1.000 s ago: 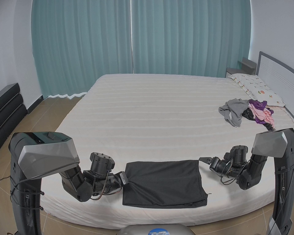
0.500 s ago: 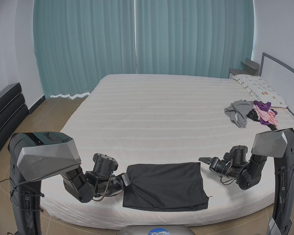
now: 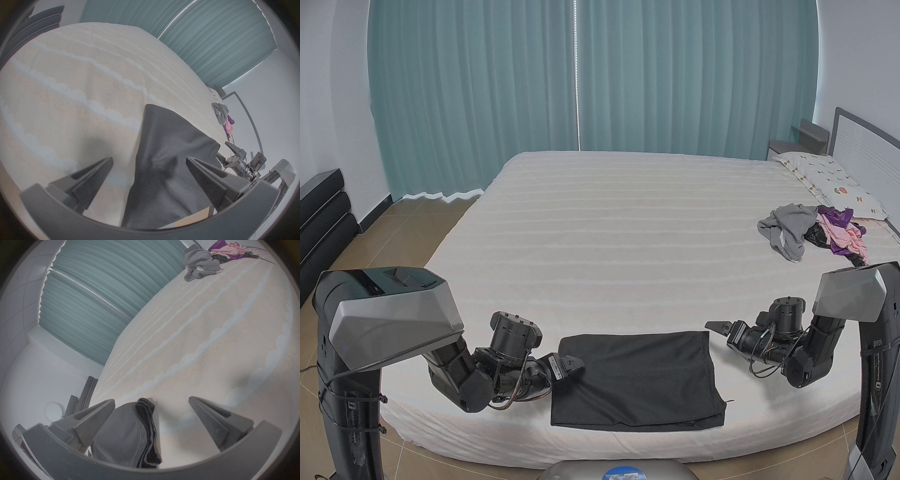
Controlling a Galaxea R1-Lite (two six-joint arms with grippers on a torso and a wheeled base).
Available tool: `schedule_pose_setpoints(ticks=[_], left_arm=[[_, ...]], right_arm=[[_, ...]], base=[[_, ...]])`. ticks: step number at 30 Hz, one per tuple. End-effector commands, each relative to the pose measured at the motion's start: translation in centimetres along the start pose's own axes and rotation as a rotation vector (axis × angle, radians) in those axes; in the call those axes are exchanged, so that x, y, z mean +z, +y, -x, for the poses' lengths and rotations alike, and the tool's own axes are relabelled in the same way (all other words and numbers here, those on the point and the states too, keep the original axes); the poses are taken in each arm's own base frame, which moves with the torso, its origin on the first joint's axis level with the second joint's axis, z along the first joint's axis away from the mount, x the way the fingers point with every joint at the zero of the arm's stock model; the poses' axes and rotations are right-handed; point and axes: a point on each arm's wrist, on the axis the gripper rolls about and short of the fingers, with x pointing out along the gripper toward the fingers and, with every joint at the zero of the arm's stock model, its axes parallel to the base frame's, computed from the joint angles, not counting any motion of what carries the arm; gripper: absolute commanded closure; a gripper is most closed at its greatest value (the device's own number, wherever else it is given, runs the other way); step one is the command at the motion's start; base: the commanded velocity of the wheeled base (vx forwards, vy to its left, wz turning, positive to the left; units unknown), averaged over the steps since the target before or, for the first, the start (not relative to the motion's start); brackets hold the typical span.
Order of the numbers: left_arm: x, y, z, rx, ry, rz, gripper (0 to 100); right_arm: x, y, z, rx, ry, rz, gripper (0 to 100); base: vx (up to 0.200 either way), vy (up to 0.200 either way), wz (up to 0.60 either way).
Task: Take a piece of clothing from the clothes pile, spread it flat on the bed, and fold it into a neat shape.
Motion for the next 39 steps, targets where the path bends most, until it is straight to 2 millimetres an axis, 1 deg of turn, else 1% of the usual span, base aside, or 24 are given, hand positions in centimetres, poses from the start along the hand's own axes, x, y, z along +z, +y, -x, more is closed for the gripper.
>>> schedule_pose_setpoints(ticks=[1, 8, 10, 11, 12, 14, 15, 16, 18, 19, 20, 21, 23, 24, 25, 26, 27, 29, 31, 33, 36, 37, 38, 39], left_arm=[[0.2, -0.1, 0.1, -0.006, -0.007, 0.021, 0], [1.4, 0.1, 0.5, -0.018, -0.027, 0.095, 0], [2.2, 0.4, 0.6, -0.012, -0.052, 0.115, 0], [2.8, 0.4, 1.5, -0.009, -0.086, 0.149, 0], [3.2, 0.2, 2.0, -0.014, -0.107, 0.163, 0], [4.4, -0.1, 3.9, -0.018, -0.184, 0.211, 0], [4.6, -0.1, 4.4, -0.019, -0.198, 0.218, 0], [5.5, -0.2, 5.6, -0.023, -0.249, 0.226, 0], [6.0, -0.4, 7.5, -0.027, -0.304, 0.234, 0], [6.1, -0.4, 8.1, -0.029, -0.318, 0.236, 0], [6.1, -0.4, 8.1, -0.029, -0.318, 0.236, 0], [6.3, -0.8, 10.3, -0.031, -0.385, 0.236, 0], [6.4, -0.9, 10.9, -0.031, -0.406, 0.238, 0], [6.5, -1.2, 13.3, -0.028, -0.496, 0.246, 0], [6.6, -1.5, 14.6, -0.034, -0.539, 0.247, 0], [6.6, -1.5, 14.9, -0.034, -0.548, 0.247, 0], [6.6, -1.7, 17.1, -0.045, -0.609, 0.233, 0], [6.4, -1.7, 19.9, -0.061, -0.674, 0.204, 0], [5.8, -1.7, 23.1, -0.09, -0.744, 0.154, 0], [4.7, -1.5, 26.3, -0.118, -0.817, 0.106, 0], [2.9, -0.9, 29.5, -0.098, -0.898, 0.037, 0], [2.7, -0.9, 29.8, -0.091, -0.907, 0.031, 0], [1.6, -0.4, 31.2, -0.033, -0.936, -0.004, 0], [1.4, -0.3, 31.4, -0.024, -0.939, -0.009, 0]], right_arm=[[-0.2, 0.0, 0.1, -0.002, 0.005, -0.001, 0], [-1.1, 0.5, 0.5, -0.012, 0.025, 0.014, 0], [-1.0, 1.3, 1.2, -0.006, 0.003, 0.026, 0], [-1.0, 1.5, 2.3, -0.018, -0.013, 0.025, 0], [-1.0, 1.5, 2.8, -0.024, -0.016, 0.023, 0], [-0.8, 1.2, 4.5, -0.041, -0.032, 0.009, 0], [-0.7, 1.1, 4.9, -0.042, -0.043, 0.007, 0], [-0.2, 1.1, 6.4, -0.043, -0.076, 0.002, 0], [0.1, 1.4, 8.4, -0.035, -0.116, 0.006, 0], [0.1, 1.6, 9.0, -0.032, -0.125, 0.007, 0], [0.1, 1.6, 9.0, -0.032, -0.125, 0.007, 0], [0.1, 2.5, 11.4, -0.02, -0.171, 0.02, 0], [0.1, 2.8, 12.0, -0.017, -0.186, 0.023, 0], [0.4, 4.0, 14.2, -0.002, -0.269, 0.065, 0], [0.7, 4.6, 15.2, 0.002, -0.321, 0.102, 0], [0.8, 4.8, 15.5, 0.003, -0.334, 0.116, 0], [1.4, 6.0, 17.2, 0.007, -0.418, 0.201, 0], [1.9, 7.4, 19.1, 0.019, -0.503, 0.303, 0], [1.8, 8.5, 21.5, 0.034, -0.566, 0.389, 0], [0.9, 8.9, 23.4, 0.031, -0.576, 0.429, 0], [-0.2, 9.1, 25.7, 0.033, -0.597, 0.461, 0], [-0.2, 9.2, 25.9, 0.035, -0.603, 0.461, 0], [-0.5, 9.7, 27.6, 0.051, -0.647, 0.472, 0], [-0.5, 9.7, 27.9, 0.054, -0.654, 0.475, 0]], base=[[0.0, 0.0, 0.0], [0.0, 0.0, 0.0], [0.0, 0.0, 0.0], [0.0, 0.0, 0.0], [0.0, 0.0, 0.0], [0.0, 0.0, 0.0], [0.0, 0.0, 0.0], [0.0, 0.0, 0.0], [0.0, 0.0, 0.0], [0.0, 0.0, 0.0], [0.0, 0.0, 0.0], [0.0, 0.0, 0.0], [0.0, 0.0, 0.0], [0.0, 0.0, 0.0], [0.0, 0.0, 0.0], [0.0, 0.0, 0.0], [0.0, 0.0, 0.0], [0.0, 0.0, 0.0], [0.0, 0.0, 0.0], [0.0, 0.0, 0.0], [0.0, 0.0, 0.0], [0.0, 0.0, 0.0], [0.0, 0.0, 0.0], [0.0, 0.0, 0.0]])
